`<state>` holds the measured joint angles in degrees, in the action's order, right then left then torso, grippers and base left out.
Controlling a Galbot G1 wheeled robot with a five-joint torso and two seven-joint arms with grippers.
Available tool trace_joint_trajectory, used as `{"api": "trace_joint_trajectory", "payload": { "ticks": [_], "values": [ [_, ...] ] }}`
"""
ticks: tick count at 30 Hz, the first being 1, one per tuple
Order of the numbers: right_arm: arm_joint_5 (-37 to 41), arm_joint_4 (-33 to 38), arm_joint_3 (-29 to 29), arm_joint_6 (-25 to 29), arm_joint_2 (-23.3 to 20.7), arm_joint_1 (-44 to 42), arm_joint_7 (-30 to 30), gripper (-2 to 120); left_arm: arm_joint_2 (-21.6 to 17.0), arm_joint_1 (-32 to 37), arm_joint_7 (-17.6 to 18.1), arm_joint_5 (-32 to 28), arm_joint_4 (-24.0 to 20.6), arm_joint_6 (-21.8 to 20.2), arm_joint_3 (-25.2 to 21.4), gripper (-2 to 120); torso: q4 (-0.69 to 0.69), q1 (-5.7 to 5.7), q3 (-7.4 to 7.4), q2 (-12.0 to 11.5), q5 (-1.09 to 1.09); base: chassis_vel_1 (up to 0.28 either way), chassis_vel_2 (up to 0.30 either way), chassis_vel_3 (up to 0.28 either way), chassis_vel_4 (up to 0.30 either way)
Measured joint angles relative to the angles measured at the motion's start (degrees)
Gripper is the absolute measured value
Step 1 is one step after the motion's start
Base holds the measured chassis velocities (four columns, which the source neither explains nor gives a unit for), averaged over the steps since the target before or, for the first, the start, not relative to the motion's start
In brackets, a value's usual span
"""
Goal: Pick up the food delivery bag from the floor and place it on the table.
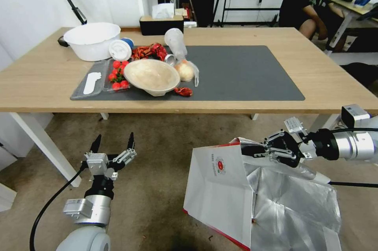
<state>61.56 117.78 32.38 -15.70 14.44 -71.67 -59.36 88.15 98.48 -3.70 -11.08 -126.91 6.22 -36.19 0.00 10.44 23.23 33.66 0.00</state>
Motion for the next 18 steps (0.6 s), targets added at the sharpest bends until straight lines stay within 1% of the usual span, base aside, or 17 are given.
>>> {"api": "trace_joint_trajectory", "payload": {
  "ticks": [5,6,8,10,15,17,18],
  "values": [
    [0.0,0.0,0.1,0.0,0.0,0.0,0.0,0,0.1,0.0,0.0,0.0,0.0,0.0,0.0,100,0.0,0.64,0.9,1.5,0.0,0.0,0.0,0.0,0.0],
    [0.0,0.0,0.1,0.0,0.0,0.0,0.0,0,0.1,0.0,0.0,0.0,0.0,0.0,0.0,100,0.0,0.64,0.9,1.5,0.0,0.0,0.0,0.0,0.0],
    [0.0,-0.1,0.1,0.0,0.0,0.0,0.0,0,0.1,-0.1,0.0,0.0,0.0,0.0,0.0,100,0.0,1.01,1.51,2.5,0.0,0.0,0.0,0.0,0.0],
    [0.0,-0.1,0.1,0.0,0.0,0.1,0.0,0,0.1,-0.1,0.1,0.0,0.0,0.0,0.0,100,0.0,1.1,1.65,2.8,0.0,0.0,0.0,0.0,0.0],
    [0.1,-0.1,0.1,0.0,-0.1,0.2,0.0,0,0.0,-0.2,0.1,-0.2,0.0,0.0,0.0,100,0.01,1.74,2.48,4.2,0.0,0.0,0.0,0.0,0.0],
    [0.1,-0.1,0.1,0.0,-0.1,0.2,0.0,0,0.0,-0.2,0.1,-0.2,0.0,-0.1,0.0,100,0.0,1.81,2.59,4.4,0.0,0.0,0.0,0.0,0.0],
    [0.1,-0.2,0.1,0.0,-0.1,0.2,0.0,0,0.0,-0.2,0.1,-0.2,0.0,-0.1,0.0,100,0.0,1.97,2.89,4.9,0.0,0.0,0.0,0.0,0.0]
  ]
}}
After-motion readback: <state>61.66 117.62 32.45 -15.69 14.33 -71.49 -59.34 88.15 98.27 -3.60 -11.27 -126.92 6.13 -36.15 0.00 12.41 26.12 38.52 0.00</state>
